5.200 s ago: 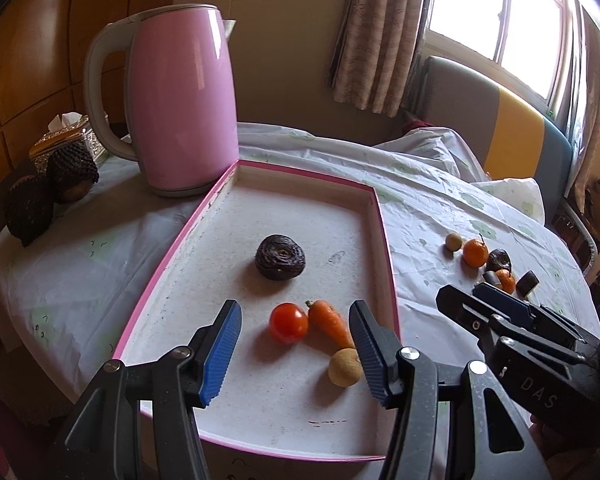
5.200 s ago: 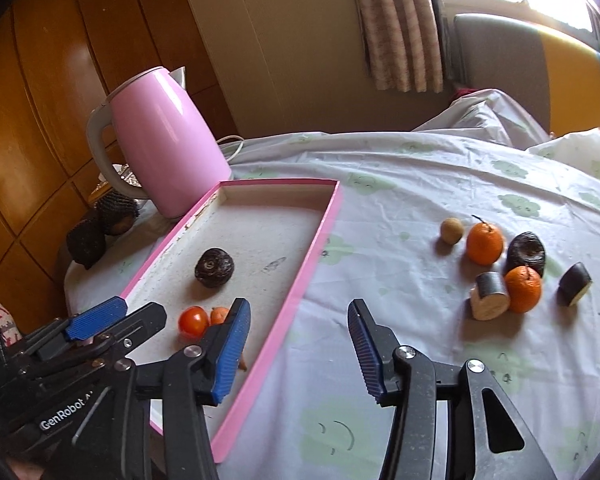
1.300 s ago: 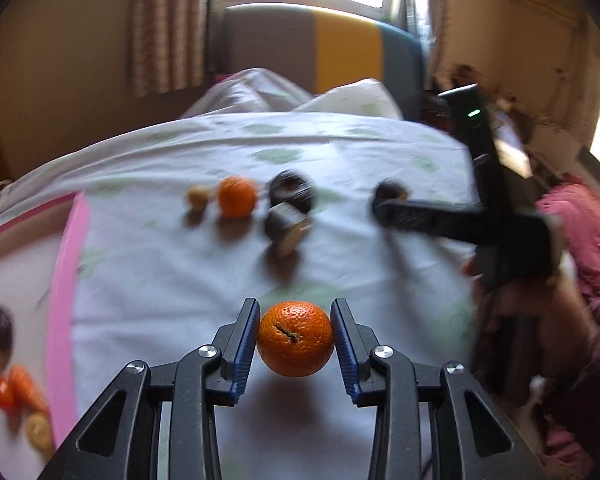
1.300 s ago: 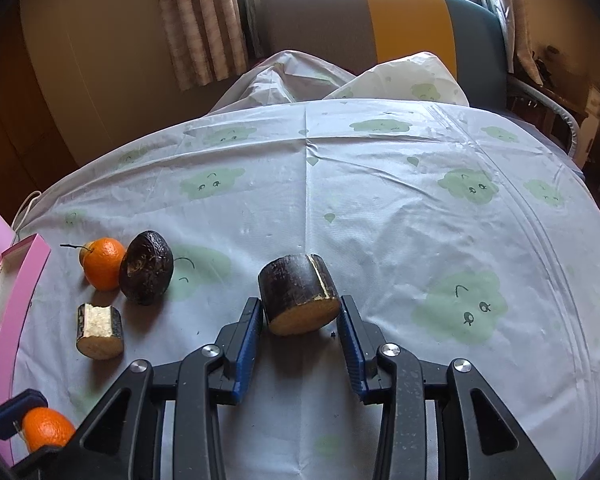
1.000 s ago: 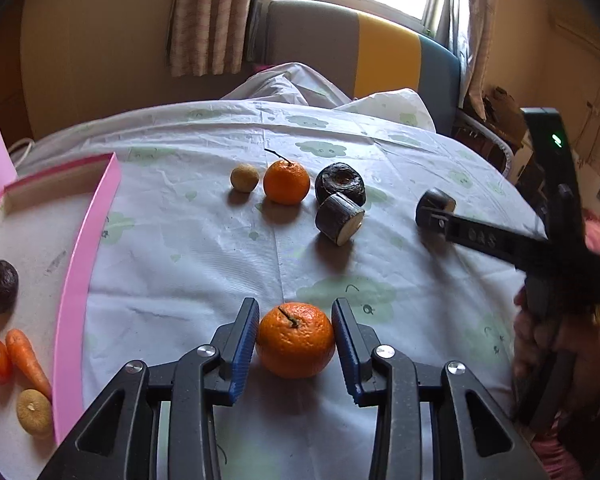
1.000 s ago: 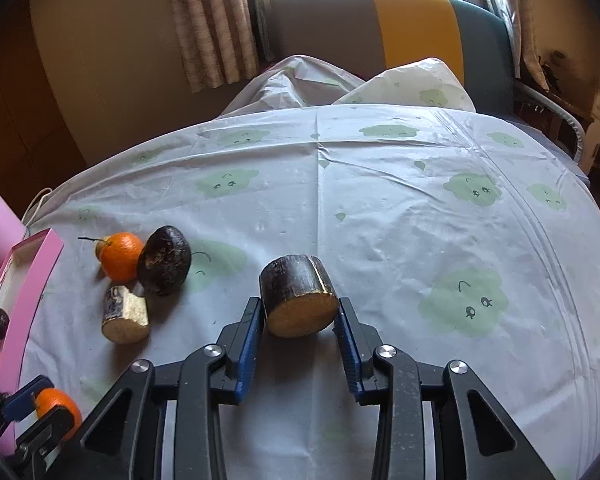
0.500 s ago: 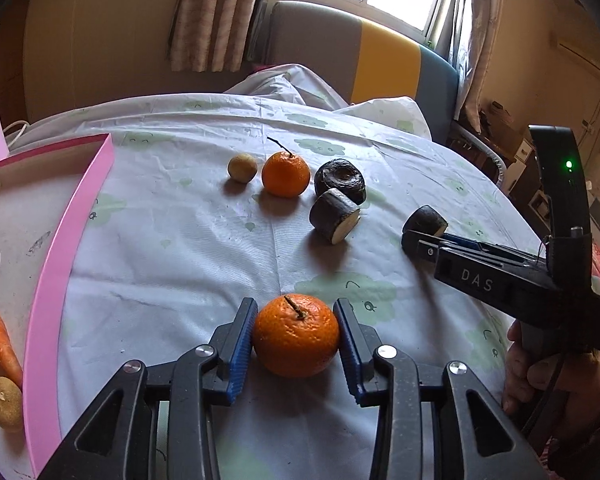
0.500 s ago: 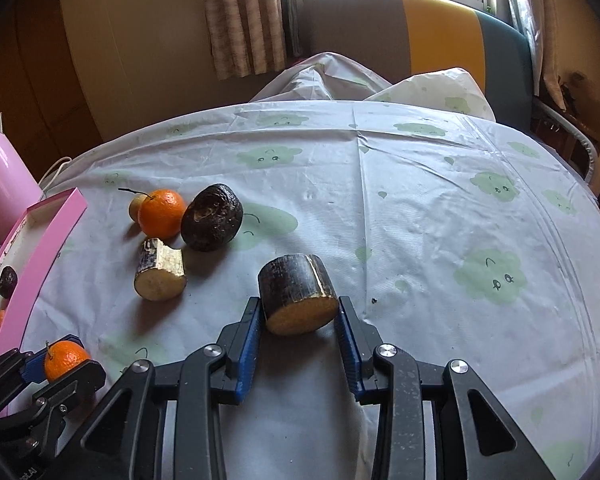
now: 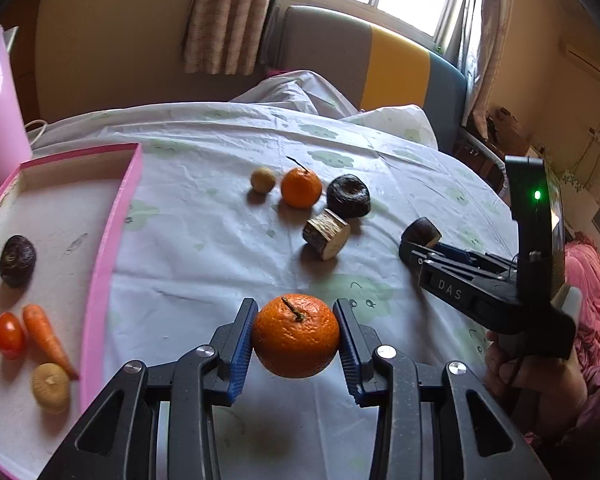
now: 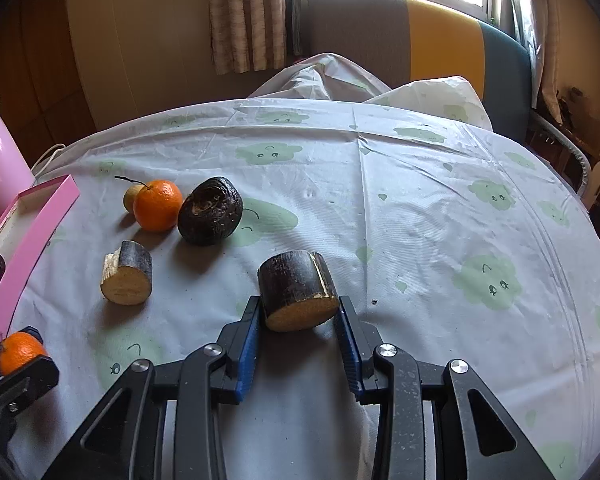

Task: Organize fruits
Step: 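Carry the mandarin into the pink tray and open the left tool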

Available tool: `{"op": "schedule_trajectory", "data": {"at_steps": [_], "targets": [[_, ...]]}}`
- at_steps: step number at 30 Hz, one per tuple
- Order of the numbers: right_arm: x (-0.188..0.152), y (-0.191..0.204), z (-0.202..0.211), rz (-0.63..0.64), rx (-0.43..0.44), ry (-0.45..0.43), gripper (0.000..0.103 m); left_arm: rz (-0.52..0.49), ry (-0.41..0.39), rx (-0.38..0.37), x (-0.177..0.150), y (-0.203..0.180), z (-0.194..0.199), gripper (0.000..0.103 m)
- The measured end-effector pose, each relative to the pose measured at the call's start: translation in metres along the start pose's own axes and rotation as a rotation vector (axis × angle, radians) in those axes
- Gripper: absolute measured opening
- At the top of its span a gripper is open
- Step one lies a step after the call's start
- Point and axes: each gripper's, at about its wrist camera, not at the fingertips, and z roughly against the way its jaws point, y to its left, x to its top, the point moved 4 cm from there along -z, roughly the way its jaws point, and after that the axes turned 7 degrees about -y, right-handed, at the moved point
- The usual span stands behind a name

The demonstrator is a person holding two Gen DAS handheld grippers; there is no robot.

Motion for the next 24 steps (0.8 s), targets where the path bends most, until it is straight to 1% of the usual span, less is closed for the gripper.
{"op": "schedule_trajectory", "data": {"at_steps": [3,7,11,19,23,24], "targets": [[0.0,0.001,0.0,-0.001,0.0,-0.001,0.037,0.03,-0.034,0.002,0.012,0.008,0.016,0.039],[0.001,0.001,0.0,-0.001,0.0,-0.002,0.037,0.056,-0.1,0.039,0.029,0.027,0.042,0.039],[0.001,0.0,0.0,-0.007,0.006,-0.004,0.037,0.121,-0.099,0.125,0.033,0.066,0.053,0.039],[0.001,0.001,0.0,-0.011,0.008,-0.005,0.037,0.248,-0.09,0.33,0.022,0.159,0.066,0.039],[0.001,0.0,0.0,-0.018,0.014,-0.005,0.037,0.278,-0.072,0.422,0.018,0.19,0.065,0.039],[0.001,0.0,0.0,-0.018,0.014,-0.005,0.037,0.289,-0.063,0.431,0.016,0.195,0.063,0.039]]}}
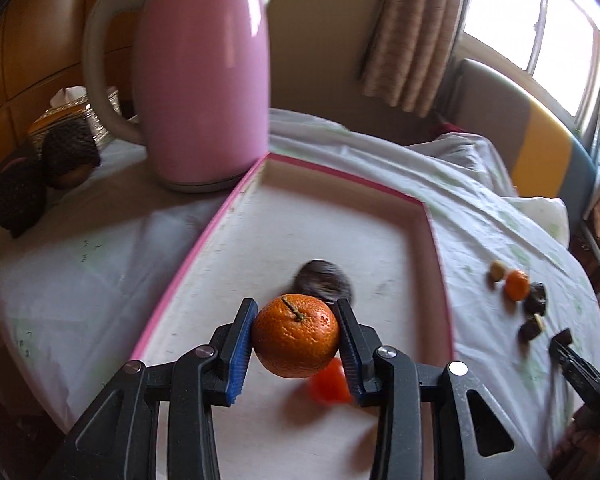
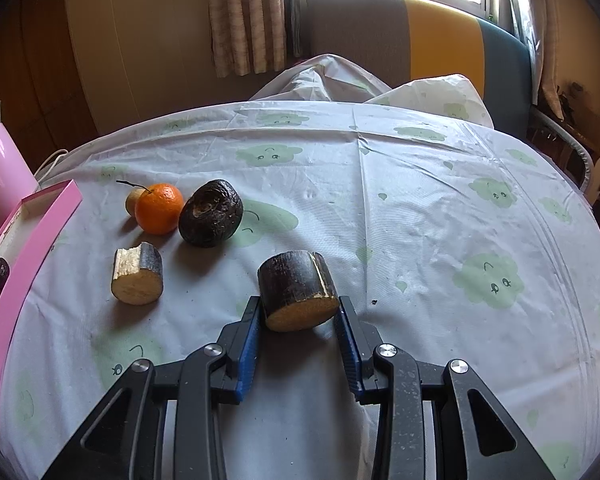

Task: Organize fruits
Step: 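Carry the mandarin into the pink tray and open the left tool, then carry the cut tuber piece into the tray and open the right tool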

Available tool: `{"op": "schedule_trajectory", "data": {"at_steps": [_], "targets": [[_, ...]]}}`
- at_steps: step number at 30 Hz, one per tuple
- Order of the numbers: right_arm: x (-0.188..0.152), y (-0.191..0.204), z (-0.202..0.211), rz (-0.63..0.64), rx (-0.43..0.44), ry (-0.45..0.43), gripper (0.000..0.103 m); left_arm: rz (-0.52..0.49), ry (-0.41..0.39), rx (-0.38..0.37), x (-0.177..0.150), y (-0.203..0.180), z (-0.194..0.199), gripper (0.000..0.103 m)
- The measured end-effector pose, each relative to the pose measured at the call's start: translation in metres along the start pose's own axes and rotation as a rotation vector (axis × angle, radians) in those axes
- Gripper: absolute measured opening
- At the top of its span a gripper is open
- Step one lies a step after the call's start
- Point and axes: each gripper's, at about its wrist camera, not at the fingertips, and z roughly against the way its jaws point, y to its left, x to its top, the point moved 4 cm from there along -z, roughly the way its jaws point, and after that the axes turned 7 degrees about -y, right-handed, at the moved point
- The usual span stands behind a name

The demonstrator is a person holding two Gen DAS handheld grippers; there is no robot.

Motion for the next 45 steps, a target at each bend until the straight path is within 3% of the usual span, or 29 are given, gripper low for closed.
{"op": "schedule_trajectory", "data": {"at_steps": [9,28,37,45], "targets": [[0.0,0.0,0.0,0.004,-0.003,0.001,0.037,-0.004,-0.007,0.049,-0.004,0.004,0.002,0.044],[0.001,0.004,0.005,0.03,-0.008,0.02,0.036,-0.051,-0.027,-0.017,-0.018,-0.015,0.038,0.044],[0.0,0.059,0.047,0.053,0.15,-0.04,0.036,-0.05,-0.046,-0.029,-0.022,-0.009,0.044,0.044],[0.014,0.145,0.064,0.124,0.384,-0.014,0.036,-0.037,-0.055,-0.012,-0.021,-0.003,0.044,0.044]]}}
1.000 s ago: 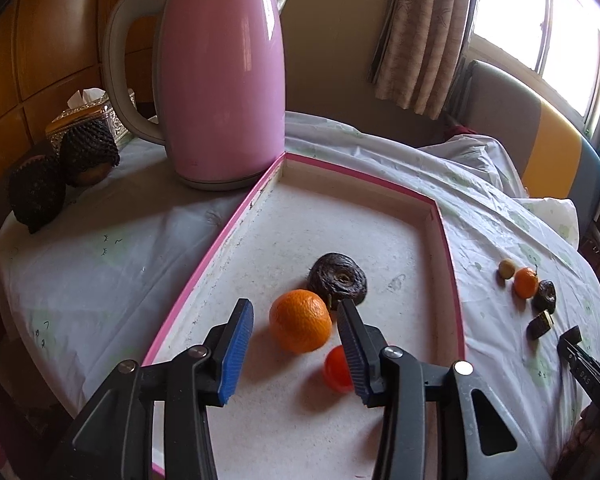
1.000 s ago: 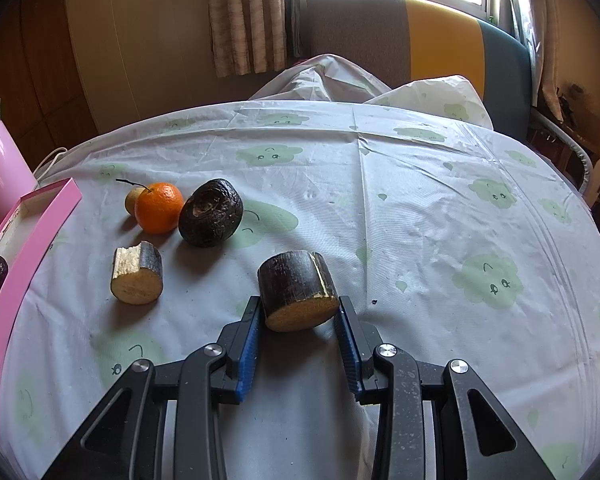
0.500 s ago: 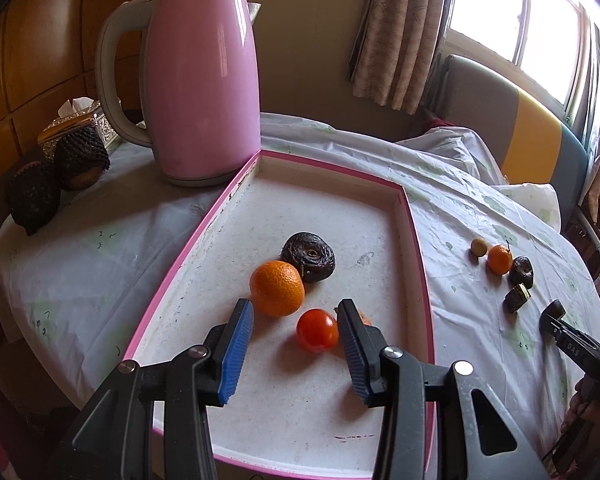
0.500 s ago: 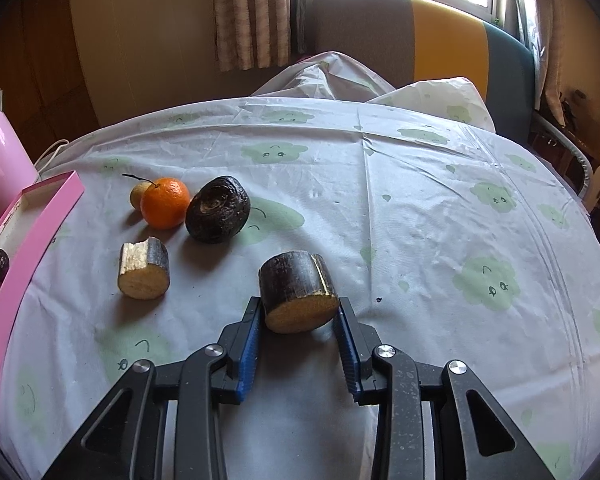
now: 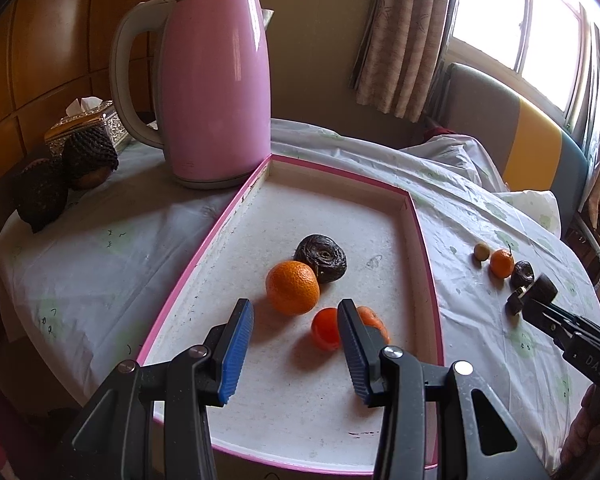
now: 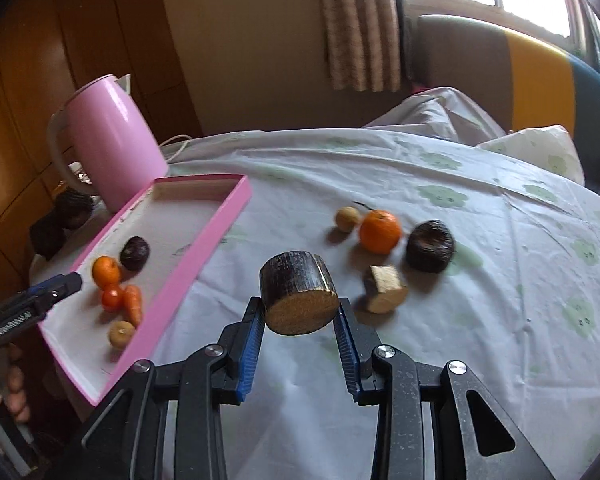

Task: Organize fruits
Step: 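Carry the cut tuber piece into the tray and open the right tool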

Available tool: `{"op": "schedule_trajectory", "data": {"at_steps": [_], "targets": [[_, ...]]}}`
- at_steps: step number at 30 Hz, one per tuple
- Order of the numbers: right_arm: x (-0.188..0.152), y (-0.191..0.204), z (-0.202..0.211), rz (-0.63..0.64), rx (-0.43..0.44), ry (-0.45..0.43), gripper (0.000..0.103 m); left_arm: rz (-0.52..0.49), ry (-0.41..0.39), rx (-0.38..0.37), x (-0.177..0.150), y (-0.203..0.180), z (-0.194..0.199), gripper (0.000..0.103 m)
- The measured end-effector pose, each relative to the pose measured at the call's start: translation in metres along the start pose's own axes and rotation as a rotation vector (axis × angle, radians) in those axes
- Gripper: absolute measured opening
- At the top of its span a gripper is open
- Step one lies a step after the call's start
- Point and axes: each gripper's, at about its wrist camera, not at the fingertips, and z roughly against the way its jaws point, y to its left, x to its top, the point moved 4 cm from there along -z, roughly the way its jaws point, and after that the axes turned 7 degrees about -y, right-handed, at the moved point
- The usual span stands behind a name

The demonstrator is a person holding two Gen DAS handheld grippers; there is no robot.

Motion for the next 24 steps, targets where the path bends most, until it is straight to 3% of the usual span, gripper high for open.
{"op": "schedule_trajectory", "data": {"at_steps": [8,15,24], "targets": [[0.015,0.072,-0.029,0.038,0.179,0.076,0.036,0.025,-0.008,0.021,0.002,0.011,-0.001,0.044],[0.024,0.112,-0.062,0.118,0.177,0.11,0.037,0.049,-0.005,0.022,0.003,0.017,-0.002,0.044],[0.024,0.114,-0.068,0.125,0.157,0.09,0.039,0.052,-0.006,0.02,0.003,0.017,-0.002,0.044]]}}
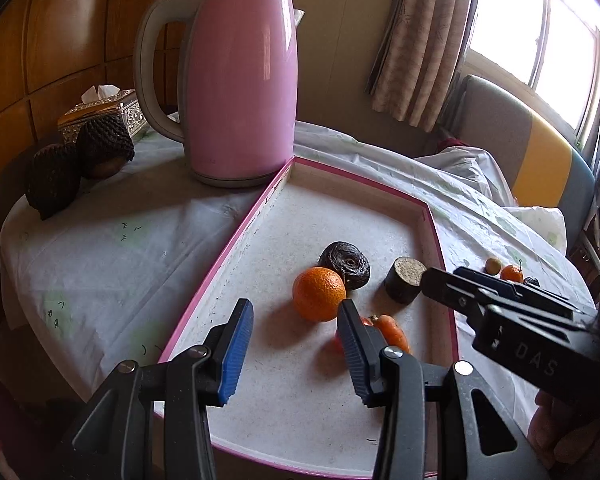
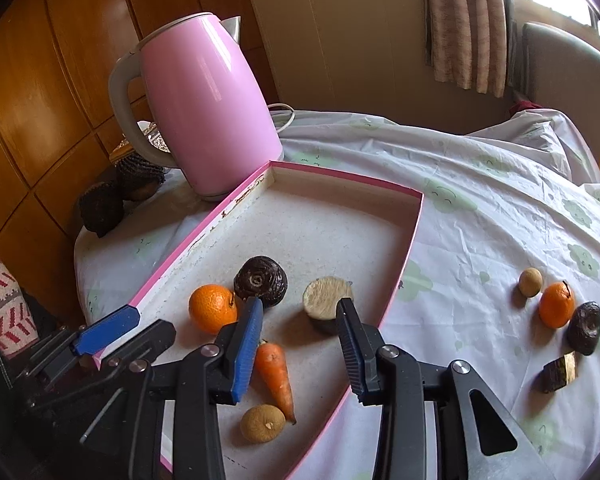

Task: Organize fruits
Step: 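Carry the cut tuber piece into the tray and open the right tool, then grasp the small tan round fruit on the cloth with the left tool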

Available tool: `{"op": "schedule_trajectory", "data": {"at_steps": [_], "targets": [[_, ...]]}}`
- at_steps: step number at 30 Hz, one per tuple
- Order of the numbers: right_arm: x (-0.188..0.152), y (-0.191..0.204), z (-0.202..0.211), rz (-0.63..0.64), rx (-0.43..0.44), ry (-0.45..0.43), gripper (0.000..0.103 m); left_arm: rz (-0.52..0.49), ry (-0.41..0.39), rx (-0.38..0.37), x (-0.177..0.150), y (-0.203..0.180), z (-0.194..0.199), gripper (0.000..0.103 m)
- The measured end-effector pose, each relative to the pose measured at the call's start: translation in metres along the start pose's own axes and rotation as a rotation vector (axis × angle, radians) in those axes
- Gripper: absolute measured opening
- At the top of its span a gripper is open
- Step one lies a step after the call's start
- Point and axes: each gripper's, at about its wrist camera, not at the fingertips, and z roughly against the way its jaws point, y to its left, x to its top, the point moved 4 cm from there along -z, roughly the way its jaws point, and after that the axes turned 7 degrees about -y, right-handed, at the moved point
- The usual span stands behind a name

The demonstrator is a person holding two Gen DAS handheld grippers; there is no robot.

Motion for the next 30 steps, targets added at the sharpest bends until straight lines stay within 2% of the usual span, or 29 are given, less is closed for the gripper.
{"op": "schedule_trajectory", "data": {"at_steps": [4,13,15,30], "targets": [[-0.006,-0.005,0.014,0.003,-0.029,-0.029,0.039,-0.007,-0.005,-0.004,0.0,-0.004,0.002,0.044],[-0.022,-0.034,0.05,-0.021,-0.148,-0.104,0.052,-0.045,-0.023,-0.028,0.001,-0.019,0.011,0.044],[-0.027,-0.045,0.057,-0.032,-0.184,-0.112,0.057,-0.058,-0.024,-0.035,0.001,-0.024,0.012,0.044],[-0.064,-0.154,0.107,-0.18,-0.425,-0.127,0.063,-0.177,-0.018,-0.11,-0.007,-0.075,0.02,0.044]]}}
